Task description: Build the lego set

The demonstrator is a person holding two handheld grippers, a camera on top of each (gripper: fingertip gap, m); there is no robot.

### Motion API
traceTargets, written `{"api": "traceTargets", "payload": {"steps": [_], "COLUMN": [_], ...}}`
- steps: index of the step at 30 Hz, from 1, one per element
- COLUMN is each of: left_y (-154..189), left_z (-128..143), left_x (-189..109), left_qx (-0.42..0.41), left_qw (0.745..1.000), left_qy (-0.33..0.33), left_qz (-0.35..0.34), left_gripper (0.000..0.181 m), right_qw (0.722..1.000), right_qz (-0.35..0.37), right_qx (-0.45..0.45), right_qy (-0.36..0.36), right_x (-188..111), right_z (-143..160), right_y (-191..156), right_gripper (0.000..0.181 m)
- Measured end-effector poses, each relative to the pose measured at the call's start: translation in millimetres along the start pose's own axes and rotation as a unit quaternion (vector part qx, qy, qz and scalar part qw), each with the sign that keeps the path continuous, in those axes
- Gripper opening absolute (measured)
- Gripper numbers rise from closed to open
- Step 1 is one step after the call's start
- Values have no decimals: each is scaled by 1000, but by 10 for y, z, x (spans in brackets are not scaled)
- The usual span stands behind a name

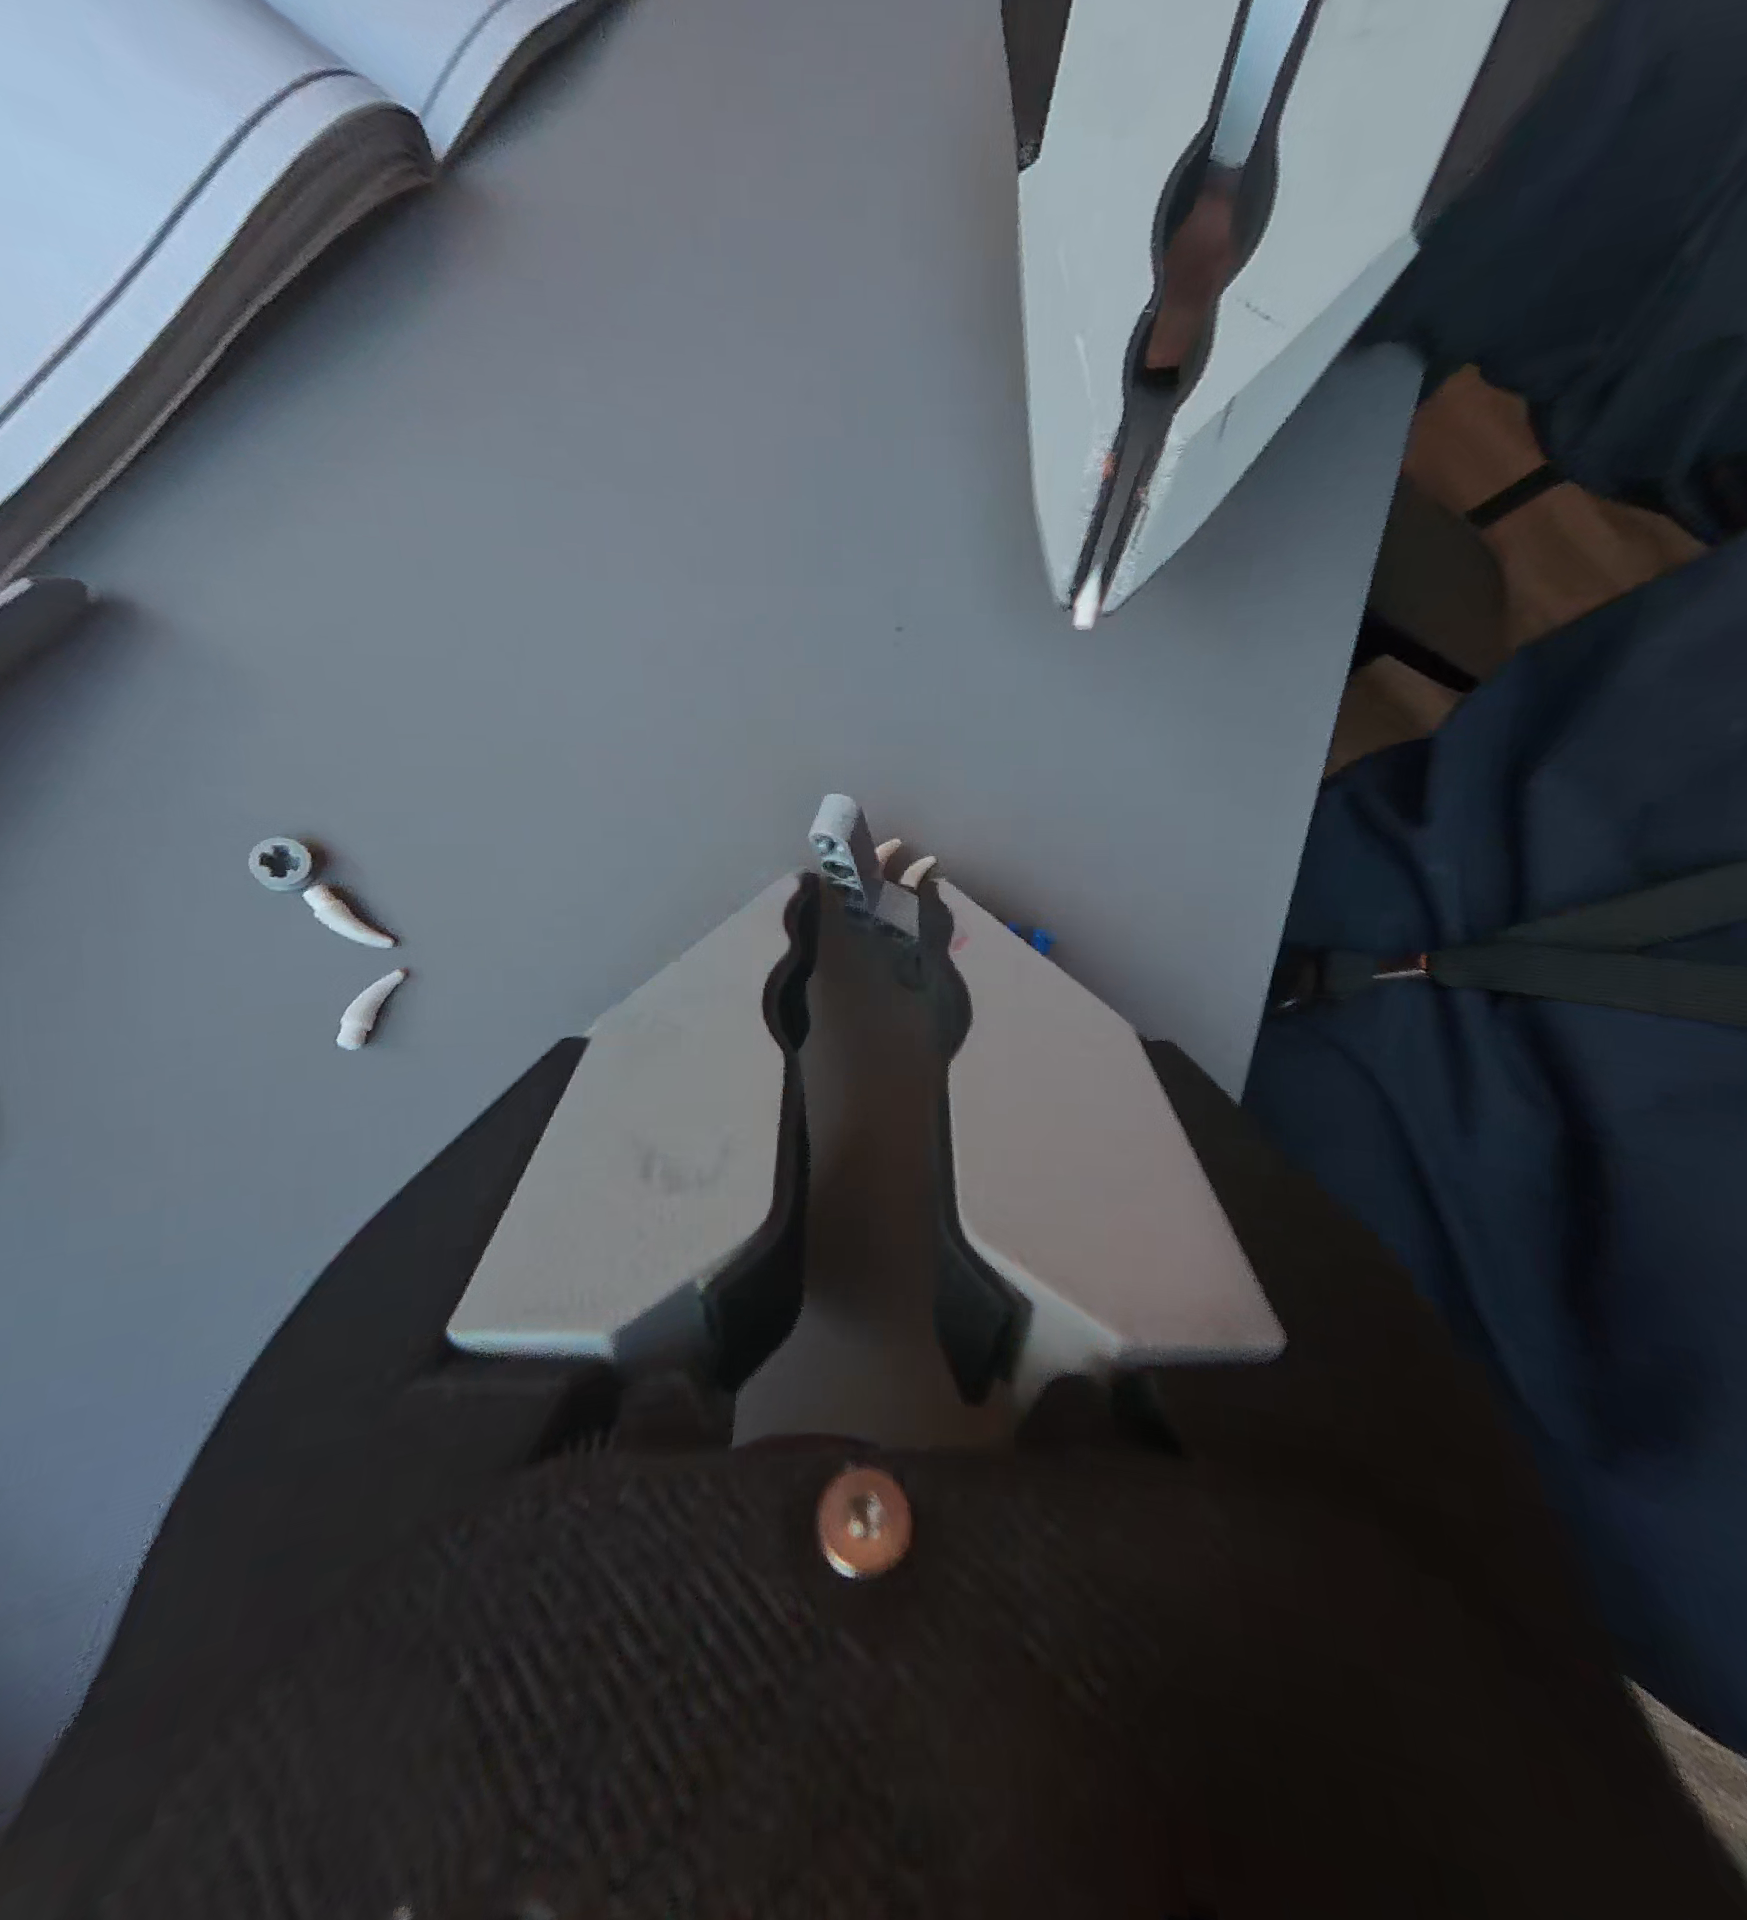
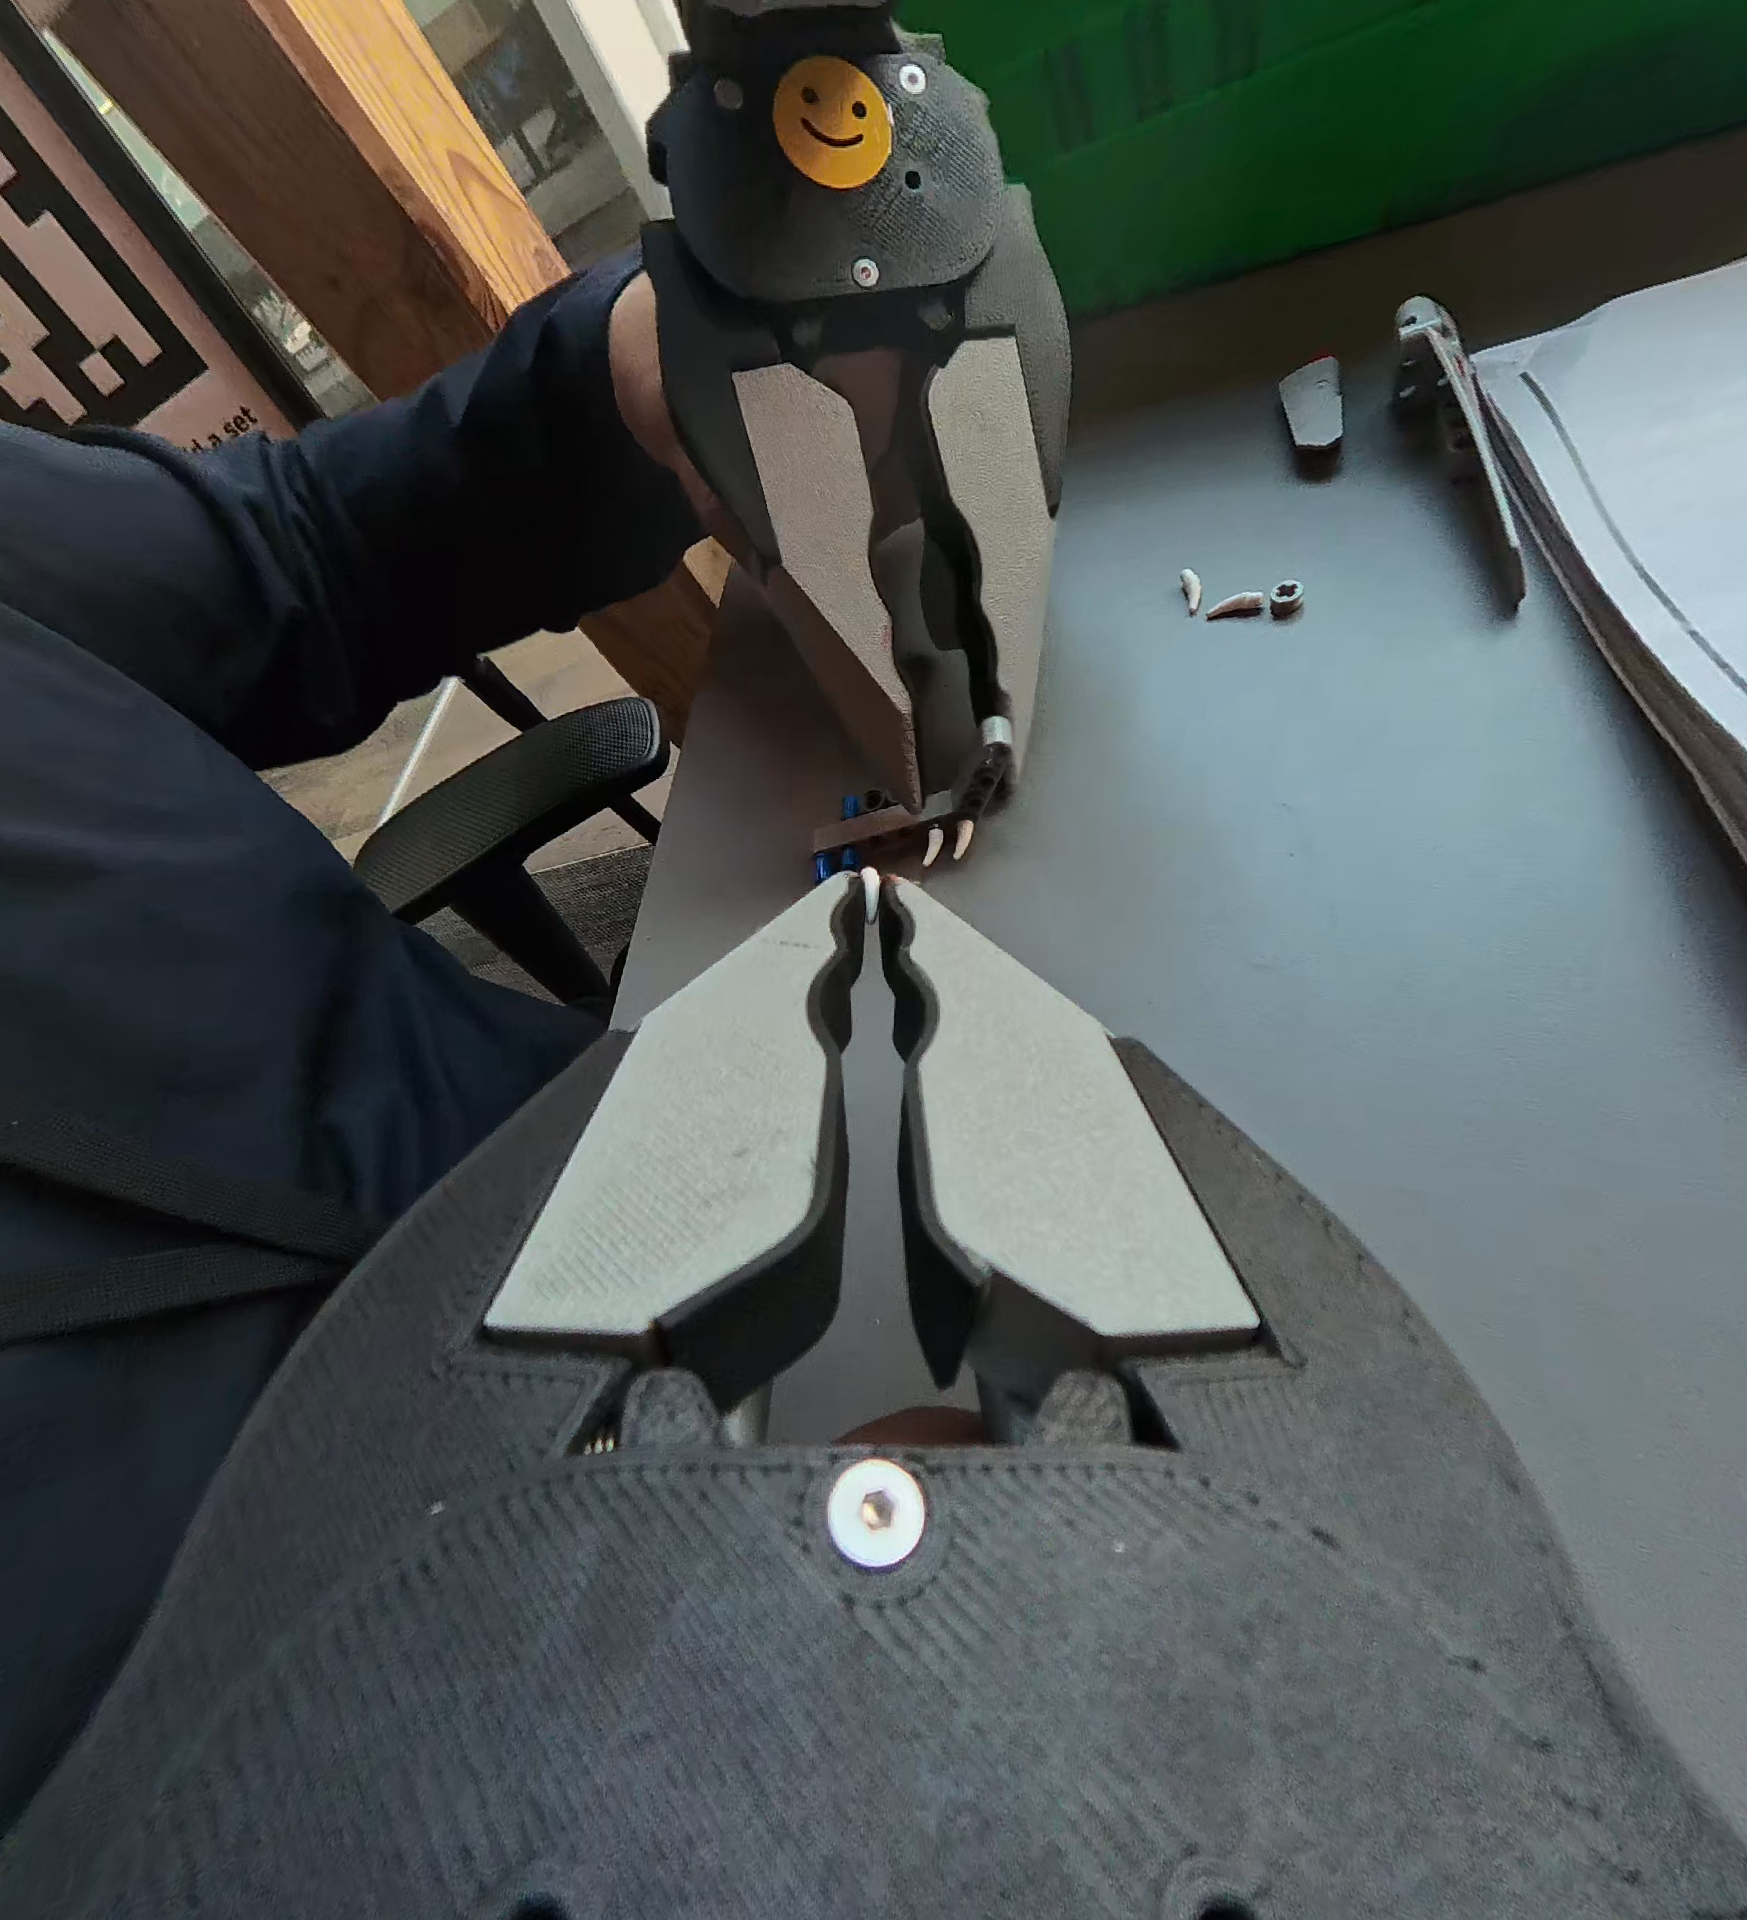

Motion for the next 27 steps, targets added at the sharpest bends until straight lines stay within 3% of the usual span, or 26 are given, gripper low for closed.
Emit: {"api": "traceTargets", "payload": {"steps": [10,19,27], "left_y": [73,250,375], "left_z": [-51,-315,-352], "left_x": [27,-205,-192], "left_qx": [-19,-26,-13], "left_qw": [999,978,974], "left_qy": [40,206,226], "left_qz": [22,11,18], "left_gripper": [5,5,5], "right_qw": [999,997,993], "right_qz": [25,26,34], "right_qx": [-20,-58,-93], "right_qy": [-16,44,57], "right_x": [126,132,134], "right_z": [11,-161,-204], "right_y": [-15,-85,-145], "right_gripper": [0,0,0]}}
Point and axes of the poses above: each gripper's, where its closed fingertips meet, x out along the fingers, z out of its underside, y = z × x across the jaws, the point moved 2 cm from there along -x, back along the fingers, and after that the axes turned 5 degrees about x, right-handed, at the moved point
